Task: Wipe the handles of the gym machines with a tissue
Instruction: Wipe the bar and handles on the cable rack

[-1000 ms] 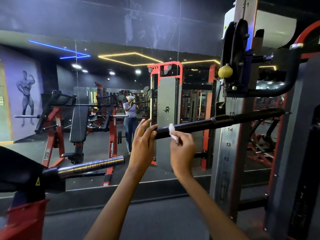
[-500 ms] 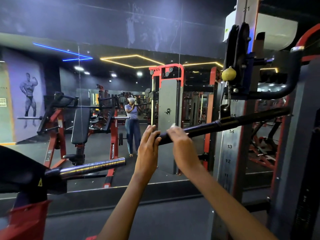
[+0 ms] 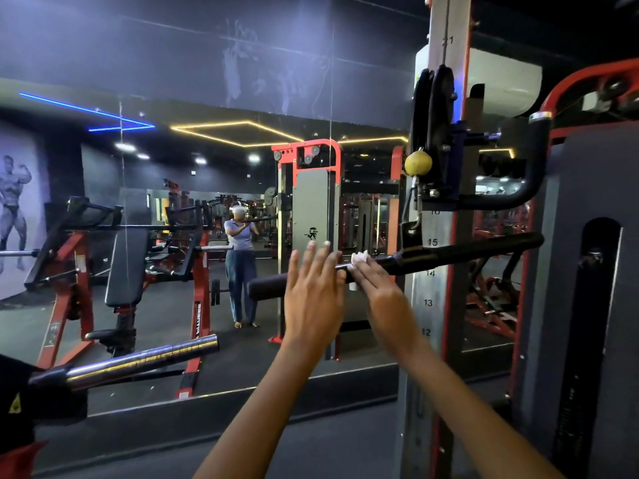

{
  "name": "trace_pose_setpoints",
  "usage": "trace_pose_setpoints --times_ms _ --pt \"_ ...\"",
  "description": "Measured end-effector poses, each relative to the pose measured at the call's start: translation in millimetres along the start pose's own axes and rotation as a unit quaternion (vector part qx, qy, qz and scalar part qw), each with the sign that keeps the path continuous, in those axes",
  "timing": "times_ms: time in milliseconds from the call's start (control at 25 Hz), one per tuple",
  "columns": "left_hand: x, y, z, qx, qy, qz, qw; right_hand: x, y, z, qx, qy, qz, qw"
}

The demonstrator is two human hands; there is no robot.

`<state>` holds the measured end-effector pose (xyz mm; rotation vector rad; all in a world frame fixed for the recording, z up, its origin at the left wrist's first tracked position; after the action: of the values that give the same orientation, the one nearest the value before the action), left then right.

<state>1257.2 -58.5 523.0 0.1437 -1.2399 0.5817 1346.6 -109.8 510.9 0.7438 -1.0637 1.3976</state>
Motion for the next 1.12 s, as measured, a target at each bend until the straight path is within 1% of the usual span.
trace_pose_setpoints --times_ms 80,120,200,240,280,320,400,440,480,520,560,600,640,680,720,800,840,880,920,960,1040,1080,1120 --pt "11 -22 -28 0.044 0.045 -0.012 0.998 -3 -45 17 -0.007 -0.011 -0.051 0.999" --pt "12 -24 -36 0.075 0.042 -0.011 0.996 -9 -73 26 -0.007 -0.01 -0.095 0.995" --pt "14 -27 -46 0.121 0.012 -0.003 0.993 -28 -132 42 0.002 -0.035 -0.203 0.979" --pt "14 -30 -48 0.125 -0.008 0.001 0.992 -34 -147 45 0.004 -0.054 -0.247 0.968" --pt "14 -38 -52 0.125 -0.025 -0.001 0.992 -33 -146 45 0.014 -0.065 -0.257 0.964" --pt "13 -47 -57 0.123 -0.034 -0.007 0.992 -25 -130 40 0.028 -0.062 -0.225 0.972" --pt "14 -61 -67 0.111 -0.037 -0.007 0.993 -12 -82 24 0.035 -0.022 -0.087 0.995" --pt "15 -61 -69 0.104 -0.041 0.003 0.994 -11 -75 21 0.021 -0.016 -0.027 0.999" --pt "15 -60 -69 0.099 -0.048 0.008 0.994 -11 -89 22 0.011 -0.016 -0.009 1.0" --pt "14 -57 -70 0.093 -0.056 0.007 0.994 -13 -119 27 0.01 -0.016 -0.053 0.998" --pt "12 -53 -70 0.09 -0.064 0.004 0.994 -19 -157 31 0.02 -0.021 -0.138 0.99" --pt "11 -50 -71 0.088 -0.069 0.005 0.994 -27 -192 34 0.027 -0.034 -0.229 0.973" --pt "11 -48 -72 0.086 -0.072 0.007 0.994 -32 -209 35 0.027 -0.046 -0.292 0.955" --pt "11 -48 -73 0.083 -0.074 0.012 0.994 -28 -204 32 0.025 -0.045 -0.304 0.951" --pt "10 -48 -75 0.079 -0.075 0.017 0.994 -19 -183 25 0.032 -0.037 -0.274 0.961" --pt "10 -45 -74 0.069 -0.083 0.025 0.994 -5 -133 11 0.034 -0.021 -0.149 0.988" --pt "10 -41 -73 0.064 -0.086 0.028 0.994 -5 -127 7 0.031 -0.016 -0.105 0.994" --pt "11 -37 -72 0.061 -0.088 0.028 0.994 -6 -137 9 0.032 -0.007 -0.096 0.995" --pt "12 -35 -72 0.059 -0.088 0.026 0.994 -9 -160 15 0.027 -0.002 -0.121 0.992" --pt "13 -32 -72 0.06 -0.089 0.022 0.994 -16 -189 21 0.015 -0.008 -0.165 0.986" --pt "16 -30 -72 0.061 -0.094 0.018 0.994 -30 -232 33 0.006 -0.045 -0.263 0.964" --pt "17 -30 -72 0.062 -0.098 0.017 0.993 -30 -228 31 0.015 -0.055 -0.278 0.959" --pt "16 -30 -73 0.063 -0.103 0.015 0.993 -24 -207 26 0.035 -0.056 -0.258 0.964"
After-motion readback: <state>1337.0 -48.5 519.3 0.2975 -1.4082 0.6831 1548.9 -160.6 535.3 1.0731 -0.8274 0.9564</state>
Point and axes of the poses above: each hand's wrist, its own x-axis towards the middle knuckle, its own z-axis out of the back of the hand, y = z × x, the point moved 9 cm from there along x, towards the middle knuckle, and after that the axes turned 5 degrees about z, right-handed, at the moved point
